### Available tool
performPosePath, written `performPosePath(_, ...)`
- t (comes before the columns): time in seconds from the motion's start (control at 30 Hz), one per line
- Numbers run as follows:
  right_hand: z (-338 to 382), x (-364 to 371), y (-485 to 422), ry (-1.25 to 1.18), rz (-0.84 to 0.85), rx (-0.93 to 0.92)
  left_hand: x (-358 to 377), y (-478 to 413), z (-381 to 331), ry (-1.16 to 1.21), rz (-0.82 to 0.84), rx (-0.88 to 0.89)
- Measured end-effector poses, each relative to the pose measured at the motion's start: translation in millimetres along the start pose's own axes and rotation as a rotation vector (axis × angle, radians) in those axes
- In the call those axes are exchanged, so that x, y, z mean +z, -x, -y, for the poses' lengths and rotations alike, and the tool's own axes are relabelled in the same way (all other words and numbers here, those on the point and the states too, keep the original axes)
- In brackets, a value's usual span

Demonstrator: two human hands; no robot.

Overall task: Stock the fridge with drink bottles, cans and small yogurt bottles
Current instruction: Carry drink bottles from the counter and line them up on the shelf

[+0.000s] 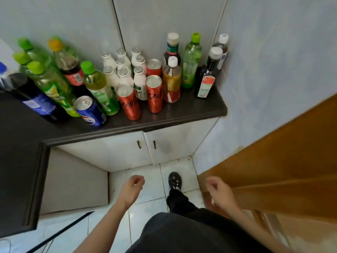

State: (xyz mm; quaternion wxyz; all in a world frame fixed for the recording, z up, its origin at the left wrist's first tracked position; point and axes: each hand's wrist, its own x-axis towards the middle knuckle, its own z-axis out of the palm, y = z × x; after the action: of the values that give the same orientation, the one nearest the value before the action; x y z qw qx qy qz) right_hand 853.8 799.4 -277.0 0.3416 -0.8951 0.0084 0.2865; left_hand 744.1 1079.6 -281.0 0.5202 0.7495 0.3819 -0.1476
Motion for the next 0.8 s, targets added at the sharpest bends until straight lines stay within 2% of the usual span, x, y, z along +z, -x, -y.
performPosePath(0.13, 96.6, -41.9, -76.7, -0.149, -0.23, -0.131, -22.8, -48.2, -111.7, 0.057, -0.121, 0.228)
performPosePath(0.3, 180.4, -86.4, -149.9, -0.28, -0.473, -0.28, -52.9, -71.2, -237.2, 0.032, -0.209, 0.634)
performPosePath(0.5, 227.0, -120.8, -189.4, -0.322, -0.72, -0.428, -70.2, -95.5, -336.8, 0.168, -0.247, 0.82)
performPosePath(0.63, 246.1, -131.6, -202.0, -0.23, -0.756, -0.504, -64.5, -124.1, -379.0, 0.144, -0.256, 0.882)
performPosePath(0.8, 256.2, -138.6, -206.3, -0.165, -0.703, -0.476, -47.3, -157.1, -419.6, -0.113, -0.154, 0.951)
